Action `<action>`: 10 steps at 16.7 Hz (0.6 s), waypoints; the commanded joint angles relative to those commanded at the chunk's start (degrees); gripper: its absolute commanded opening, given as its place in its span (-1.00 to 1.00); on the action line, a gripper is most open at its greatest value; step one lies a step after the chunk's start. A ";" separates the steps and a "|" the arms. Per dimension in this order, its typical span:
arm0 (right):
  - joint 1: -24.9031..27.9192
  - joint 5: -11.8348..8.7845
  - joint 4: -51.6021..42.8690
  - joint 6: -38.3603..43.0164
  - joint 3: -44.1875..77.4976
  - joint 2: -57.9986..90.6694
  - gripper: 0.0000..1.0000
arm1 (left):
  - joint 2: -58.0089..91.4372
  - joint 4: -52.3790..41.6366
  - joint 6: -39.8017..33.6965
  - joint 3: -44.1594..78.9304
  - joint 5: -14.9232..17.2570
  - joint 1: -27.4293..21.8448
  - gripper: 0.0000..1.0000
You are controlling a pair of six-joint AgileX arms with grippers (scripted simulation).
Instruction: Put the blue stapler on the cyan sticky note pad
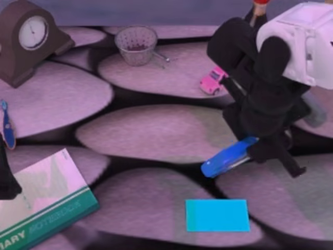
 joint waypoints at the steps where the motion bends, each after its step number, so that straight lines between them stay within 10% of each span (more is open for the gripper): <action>1: 0.42 -0.31 -0.77 4.63 -0.78 -0.49 -1.00 | 0.00 0.00 0.00 0.00 0.00 0.00 1.00; 10: 2.36 -2.89 -5.54 30.10 -5.15 -4.54 -1.00 | 0.00 0.00 0.00 0.00 0.00 0.00 1.00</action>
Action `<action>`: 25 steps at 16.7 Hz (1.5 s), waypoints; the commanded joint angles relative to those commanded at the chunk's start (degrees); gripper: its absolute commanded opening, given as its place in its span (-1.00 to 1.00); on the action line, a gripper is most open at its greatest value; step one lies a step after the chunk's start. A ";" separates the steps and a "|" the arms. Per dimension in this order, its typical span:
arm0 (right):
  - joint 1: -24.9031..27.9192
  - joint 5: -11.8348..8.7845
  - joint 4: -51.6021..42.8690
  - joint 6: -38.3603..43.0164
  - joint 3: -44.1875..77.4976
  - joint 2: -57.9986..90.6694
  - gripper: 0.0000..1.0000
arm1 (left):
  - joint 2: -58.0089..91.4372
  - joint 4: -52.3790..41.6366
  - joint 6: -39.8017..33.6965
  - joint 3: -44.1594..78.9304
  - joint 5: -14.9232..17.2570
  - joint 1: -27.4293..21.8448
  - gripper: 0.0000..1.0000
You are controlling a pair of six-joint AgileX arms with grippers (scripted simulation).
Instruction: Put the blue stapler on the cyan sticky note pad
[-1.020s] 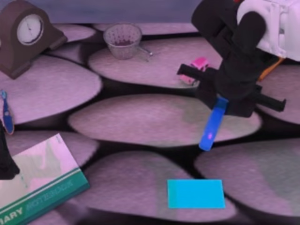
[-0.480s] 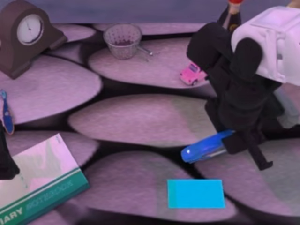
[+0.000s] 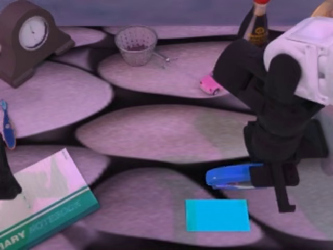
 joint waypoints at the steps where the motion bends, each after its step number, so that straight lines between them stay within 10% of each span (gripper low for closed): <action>1: 0.02 -0.05 -0.08 0.27 -0.07 -0.09 -1.00 | 0.00 0.00 0.00 0.00 0.00 0.00 1.00; 21: 2.31 -0.07 21.15 2.70 -11.70 9.64 -1.00 | 0.00 0.00 0.00 0.00 0.00 0.00 1.00; 25: 2.31 -0.07 21.15 2.70 -11.70 9.64 -0.40 | 0.00 0.00 0.00 0.00 0.00 0.00 1.00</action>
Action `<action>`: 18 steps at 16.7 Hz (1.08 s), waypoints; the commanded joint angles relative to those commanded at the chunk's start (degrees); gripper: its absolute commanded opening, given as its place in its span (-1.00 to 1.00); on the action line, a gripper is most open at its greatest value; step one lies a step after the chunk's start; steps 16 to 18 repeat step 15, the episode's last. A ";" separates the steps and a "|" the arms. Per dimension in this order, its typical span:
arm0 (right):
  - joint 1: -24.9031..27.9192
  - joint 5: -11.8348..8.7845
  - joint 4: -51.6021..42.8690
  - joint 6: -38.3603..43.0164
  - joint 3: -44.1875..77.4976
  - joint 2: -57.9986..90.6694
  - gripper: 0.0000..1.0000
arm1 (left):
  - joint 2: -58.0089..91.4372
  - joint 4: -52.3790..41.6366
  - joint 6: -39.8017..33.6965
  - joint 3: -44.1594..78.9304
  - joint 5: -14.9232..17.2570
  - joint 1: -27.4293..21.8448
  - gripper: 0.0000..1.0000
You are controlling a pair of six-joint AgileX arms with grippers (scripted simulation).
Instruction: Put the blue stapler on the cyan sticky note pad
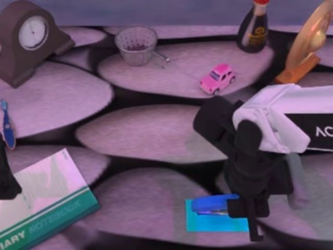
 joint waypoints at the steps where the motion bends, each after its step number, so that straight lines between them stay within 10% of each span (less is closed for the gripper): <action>1: 0.00 0.00 0.00 0.00 0.00 0.00 -0.25 | 0.00 0.00 0.00 0.00 0.00 0.00 1.00; 9: 0.00 0.00 0.00 0.00 0.00 0.00 0.96 | 0.00 0.00 0.00 0.00 0.00 0.00 1.00; 18: 0.00 0.00 0.00 0.00 0.00 0.00 1.00 | 0.00 0.00 0.00 0.00 0.00 0.00 1.00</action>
